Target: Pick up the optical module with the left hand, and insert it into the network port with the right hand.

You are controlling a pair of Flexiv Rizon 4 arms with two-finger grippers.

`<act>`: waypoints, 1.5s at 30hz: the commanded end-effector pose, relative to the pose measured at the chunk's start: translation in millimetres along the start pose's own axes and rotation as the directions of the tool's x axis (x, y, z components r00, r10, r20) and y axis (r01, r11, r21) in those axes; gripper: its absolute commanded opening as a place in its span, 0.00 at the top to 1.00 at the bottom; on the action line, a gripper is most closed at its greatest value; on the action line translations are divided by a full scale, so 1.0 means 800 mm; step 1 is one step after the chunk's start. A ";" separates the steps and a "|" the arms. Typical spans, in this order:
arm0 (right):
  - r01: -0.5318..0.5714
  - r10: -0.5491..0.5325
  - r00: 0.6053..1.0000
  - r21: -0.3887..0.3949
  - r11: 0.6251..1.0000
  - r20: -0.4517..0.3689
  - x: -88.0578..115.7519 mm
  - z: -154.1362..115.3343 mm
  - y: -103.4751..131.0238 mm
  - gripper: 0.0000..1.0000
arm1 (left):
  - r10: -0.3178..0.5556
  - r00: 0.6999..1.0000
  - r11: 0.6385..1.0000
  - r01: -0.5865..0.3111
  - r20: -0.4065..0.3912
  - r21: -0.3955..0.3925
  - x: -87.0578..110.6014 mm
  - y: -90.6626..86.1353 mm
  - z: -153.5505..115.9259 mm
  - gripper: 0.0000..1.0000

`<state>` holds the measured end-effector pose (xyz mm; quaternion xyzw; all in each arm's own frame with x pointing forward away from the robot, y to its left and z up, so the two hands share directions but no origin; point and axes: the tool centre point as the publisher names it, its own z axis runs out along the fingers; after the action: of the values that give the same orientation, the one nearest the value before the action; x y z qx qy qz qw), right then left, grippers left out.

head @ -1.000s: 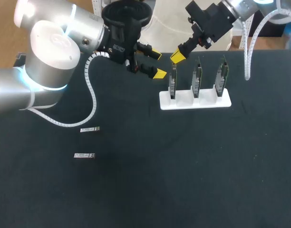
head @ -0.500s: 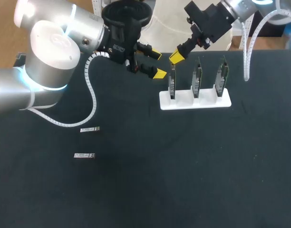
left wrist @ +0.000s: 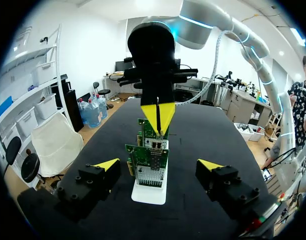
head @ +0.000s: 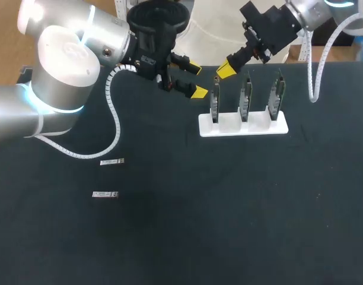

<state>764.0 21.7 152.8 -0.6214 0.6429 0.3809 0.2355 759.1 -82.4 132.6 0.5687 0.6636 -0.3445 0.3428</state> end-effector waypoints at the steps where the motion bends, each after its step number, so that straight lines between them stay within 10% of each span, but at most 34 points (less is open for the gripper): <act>1: 0.014 -0.015 0.999 0.025 1.000 0.035 -0.002 -0.021 0.014 1.00 | -0.002 1.000 1.000 0.002 -0.005 0.003 -0.001 0.002 0.001 0.00; 27: 0.054 -0.054 0.999 -0.049 0.997 0.006 0.049 -0.102 0.009 1.00 | -0.002 1.000 1.000 0.002 -0.005 0.003 -0.001 0.002 0.001 0.00; 45: 0.049 -0.051 0.998 -0.048 0.998 -0.039 0.076 -0.098 0.003 1.00 | -0.002 1.000 1.000 0.002 -0.005 0.003 -0.001 0.002 0.001 0.00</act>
<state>768.8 -76.6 153.2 -0.6508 0.6226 0.3773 0.2157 759.1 -82.4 132.5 0.5687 0.6636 -0.3445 0.3429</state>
